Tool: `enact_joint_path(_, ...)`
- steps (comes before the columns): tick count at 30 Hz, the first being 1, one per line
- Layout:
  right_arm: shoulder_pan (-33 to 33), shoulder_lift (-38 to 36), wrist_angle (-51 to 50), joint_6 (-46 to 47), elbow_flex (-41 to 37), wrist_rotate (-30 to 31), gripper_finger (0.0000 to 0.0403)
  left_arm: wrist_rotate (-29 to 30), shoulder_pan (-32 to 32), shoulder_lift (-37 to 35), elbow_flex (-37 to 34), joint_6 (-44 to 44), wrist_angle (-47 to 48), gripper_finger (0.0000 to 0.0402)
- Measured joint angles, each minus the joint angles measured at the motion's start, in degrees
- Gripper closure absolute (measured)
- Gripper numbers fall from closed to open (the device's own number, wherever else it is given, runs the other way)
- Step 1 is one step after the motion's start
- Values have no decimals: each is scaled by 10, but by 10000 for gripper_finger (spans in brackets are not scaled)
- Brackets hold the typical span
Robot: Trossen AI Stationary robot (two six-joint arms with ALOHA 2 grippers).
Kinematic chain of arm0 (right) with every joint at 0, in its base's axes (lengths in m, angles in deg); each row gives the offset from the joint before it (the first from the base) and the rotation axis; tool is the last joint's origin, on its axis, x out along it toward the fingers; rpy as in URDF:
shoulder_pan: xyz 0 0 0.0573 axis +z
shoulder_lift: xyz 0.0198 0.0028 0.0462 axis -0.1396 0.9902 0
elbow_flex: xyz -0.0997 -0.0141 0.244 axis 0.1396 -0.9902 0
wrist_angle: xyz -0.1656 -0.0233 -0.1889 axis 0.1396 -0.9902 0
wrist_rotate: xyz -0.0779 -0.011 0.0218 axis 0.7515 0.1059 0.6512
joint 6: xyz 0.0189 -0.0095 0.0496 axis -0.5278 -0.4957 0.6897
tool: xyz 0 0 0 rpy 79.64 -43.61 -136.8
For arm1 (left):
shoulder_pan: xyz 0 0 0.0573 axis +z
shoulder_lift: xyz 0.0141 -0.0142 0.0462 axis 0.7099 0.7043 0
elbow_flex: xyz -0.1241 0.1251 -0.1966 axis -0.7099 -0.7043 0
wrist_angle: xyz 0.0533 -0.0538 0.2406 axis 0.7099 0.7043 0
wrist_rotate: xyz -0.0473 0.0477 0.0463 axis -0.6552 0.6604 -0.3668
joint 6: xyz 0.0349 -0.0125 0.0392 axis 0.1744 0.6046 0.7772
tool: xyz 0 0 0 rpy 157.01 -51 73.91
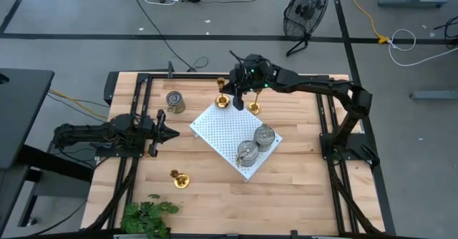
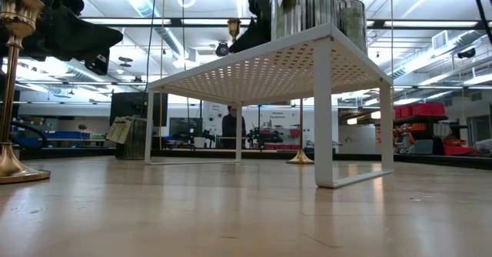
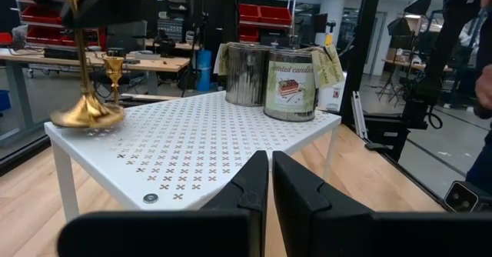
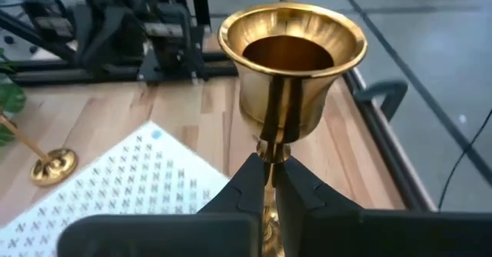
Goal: Pick & Place candle stick holders
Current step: Put the bottom right gold candle holder on the shelf
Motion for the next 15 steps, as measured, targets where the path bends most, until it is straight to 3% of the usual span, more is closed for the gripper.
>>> enact_joint_path(15,-11,-2,14,10,-25,-3,387,0,0,0,0,0,0,376)
